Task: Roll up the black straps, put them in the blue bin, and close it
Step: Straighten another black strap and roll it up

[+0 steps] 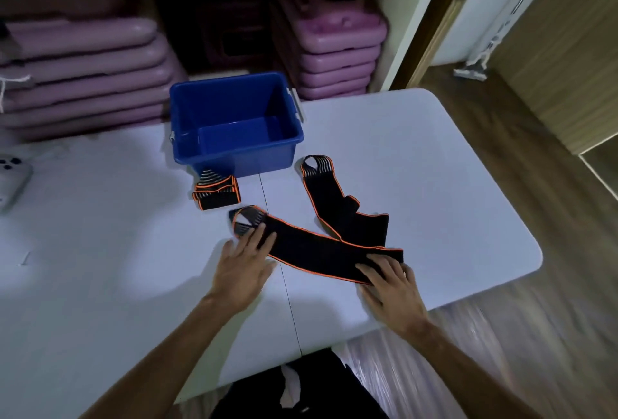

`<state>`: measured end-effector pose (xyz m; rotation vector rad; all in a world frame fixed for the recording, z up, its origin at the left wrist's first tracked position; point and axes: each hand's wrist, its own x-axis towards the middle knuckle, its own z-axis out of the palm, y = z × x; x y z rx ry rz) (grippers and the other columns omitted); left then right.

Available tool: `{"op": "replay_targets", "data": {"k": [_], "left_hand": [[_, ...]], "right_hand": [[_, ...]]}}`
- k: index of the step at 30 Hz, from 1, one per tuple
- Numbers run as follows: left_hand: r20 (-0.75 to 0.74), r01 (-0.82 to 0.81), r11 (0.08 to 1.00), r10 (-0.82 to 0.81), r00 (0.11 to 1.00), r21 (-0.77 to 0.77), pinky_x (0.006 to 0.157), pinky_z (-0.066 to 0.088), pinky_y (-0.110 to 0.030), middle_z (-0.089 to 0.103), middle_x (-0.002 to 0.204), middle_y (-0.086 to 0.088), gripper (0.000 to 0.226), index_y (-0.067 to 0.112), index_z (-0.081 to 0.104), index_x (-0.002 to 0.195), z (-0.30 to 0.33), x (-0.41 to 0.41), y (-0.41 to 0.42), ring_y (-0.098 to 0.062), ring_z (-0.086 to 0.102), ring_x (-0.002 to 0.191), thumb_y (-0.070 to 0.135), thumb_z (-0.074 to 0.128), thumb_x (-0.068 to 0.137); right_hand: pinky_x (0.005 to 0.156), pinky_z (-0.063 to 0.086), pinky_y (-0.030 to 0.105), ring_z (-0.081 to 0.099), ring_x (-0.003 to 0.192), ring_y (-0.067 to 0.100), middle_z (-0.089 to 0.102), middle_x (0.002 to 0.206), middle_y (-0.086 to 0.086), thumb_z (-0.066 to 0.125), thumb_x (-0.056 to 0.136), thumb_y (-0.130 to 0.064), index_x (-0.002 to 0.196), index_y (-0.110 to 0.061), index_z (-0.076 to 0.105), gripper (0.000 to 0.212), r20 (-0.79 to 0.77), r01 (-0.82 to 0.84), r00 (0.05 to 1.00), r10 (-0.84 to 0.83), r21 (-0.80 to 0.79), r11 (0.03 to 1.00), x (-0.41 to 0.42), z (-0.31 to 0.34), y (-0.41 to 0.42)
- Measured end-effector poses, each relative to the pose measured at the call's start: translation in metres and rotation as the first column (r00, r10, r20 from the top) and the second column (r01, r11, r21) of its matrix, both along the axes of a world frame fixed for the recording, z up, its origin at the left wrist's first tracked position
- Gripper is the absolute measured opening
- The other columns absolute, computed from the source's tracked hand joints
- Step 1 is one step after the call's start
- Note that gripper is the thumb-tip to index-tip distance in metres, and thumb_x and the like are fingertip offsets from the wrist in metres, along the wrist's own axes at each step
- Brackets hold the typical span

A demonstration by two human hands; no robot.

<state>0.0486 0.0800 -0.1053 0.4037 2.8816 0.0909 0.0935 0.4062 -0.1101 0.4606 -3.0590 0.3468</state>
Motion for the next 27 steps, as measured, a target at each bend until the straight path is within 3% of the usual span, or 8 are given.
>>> {"op": "replay_targets", "data": {"k": [2, 8, 14, 18, 21, 24, 27], "left_hand": [[-0.043, -0.098, 0.995, 0.097, 0.994, -0.009, 0.095, 0.043, -0.054, 0.042, 0.150, -0.006, 0.058, 0.023, 0.042, 0.144, -0.003, 0.019, -0.025, -0.028, 0.046, 0.133, 0.047, 0.027, 0.094], [-0.174, -0.328, 0.944, 0.327, 0.929, 0.027, 0.089, 0.042, -0.059, 0.055, 0.135, -0.015, 0.054, 0.018, 0.055, 0.133, 0.002, 0.050, -0.071, -0.036, 0.055, 0.117, 0.044, 0.030, 0.092], [-0.152, -0.441, 0.897, 0.439, 0.885, 0.024, 0.088, 0.042, -0.054, 0.060, 0.123, -0.013, 0.056, 0.014, 0.063, 0.120, 0.009, 0.048, -0.076, -0.036, 0.055, 0.109, 0.047, 0.029, 0.091], [-0.308, -0.344, 0.927, 0.374, 0.875, 0.148, 0.081, 0.042, -0.048, 0.062, 0.106, -0.007, 0.036, 0.013, 0.067, 0.103, 0.036, 0.019, -0.038, -0.033, 0.055, 0.096, 0.037, 0.043, 0.090], [-0.308, -0.157, 0.963, 0.221, 0.925, 0.220, 0.081, 0.048, -0.045, 0.060, 0.109, -0.005, 0.022, 0.014, 0.066, 0.107, 0.049, -0.026, 0.008, -0.030, 0.058, 0.099, 0.023, 0.056, 0.090], [-0.212, 0.014, 0.983, 0.026, 0.977, 0.184, 0.090, 0.046, -0.044, 0.057, 0.122, -0.009, 0.033, 0.013, 0.060, 0.121, 0.050, -0.082, 0.054, -0.031, 0.055, 0.112, 0.011, 0.059, 0.088], [-0.092, 0.094, 0.990, -0.084, 0.992, 0.108, 0.104, 0.038, -0.044, 0.041, 0.144, -0.011, 0.054, 0.013, 0.047, 0.136, 0.052, -0.133, 0.092, -0.032, 0.037, 0.132, 0.000, 0.057, 0.085]], "right_hand": [[0.093, 0.038, 0.038, 0.053, 0.115, 0.022, 0.057, 0.128, 0.001, 0.063, 0.086, -0.034, 0.124, -0.026, 0.061, 0.039, -0.001, -0.044, 0.999, 0.044, 0.004, 0.999, -0.006, 0.002, -0.007], [0.096, 0.039, 0.041, 0.054, 0.114, 0.022, 0.057, 0.127, 0.000, 0.056, 0.092, -0.037, 0.125, -0.027, 0.060, 0.034, 0.016, -0.218, 0.976, 0.219, -0.035, 0.975, -0.027, 0.006, -0.057], [0.098, 0.042, 0.039, 0.050, 0.119, 0.021, 0.054, 0.129, 0.001, 0.054, 0.095, -0.035, 0.127, -0.022, 0.060, 0.035, 0.034, -0.281, 0.956, 0.291, -0.175, 0.944, -0.033, 0.012, -0.069], [0.094, 0.041, 0.035, 0.047, 0.119, 0.020, 0.051, 0.130, -0.001, 0.056, 0.094, -0.033, 0.127, -0.023, 0.060, 0.034, -0.032, -0.162, 0.987, 0.159, -0.228, 0.960, -0.036, 0.026, -0.049], [0.093, 0.044, 0.040, 0.045, 0.120, 0.027, 0.047, 0.133, 0.004, 0.060, 0.090, -0.040, 0.129, -0.025, 0.054, 0.043, -0.016, 0.034, 0.999, -0.037, -0.164, 0.986, -0.048, 0.030, -0.030], [0.096, 0.043, 0.042, 0.043, 0.123, 0.029, 0.044, 0.139, 0.008, 0.062, 0.085, -0.051, 0.130, -0.027, 0.050, 0.053, 0.088, 0.151, 0.986, -0.142, -0.095, 0.984, -0.059, 0.026, -0.020], [0.095, 0.042, 0.042, 0.048, 0.120, 0.029, 0.049, 0.135, 0.008, 0.065, 0.083, -0.054, 0.122, -0.025, 0.053, 0.050, 0.165, 0.195, 0.969, -0.182, -0.070, 0.978, -0.067, 0.021, -0.018]]}}
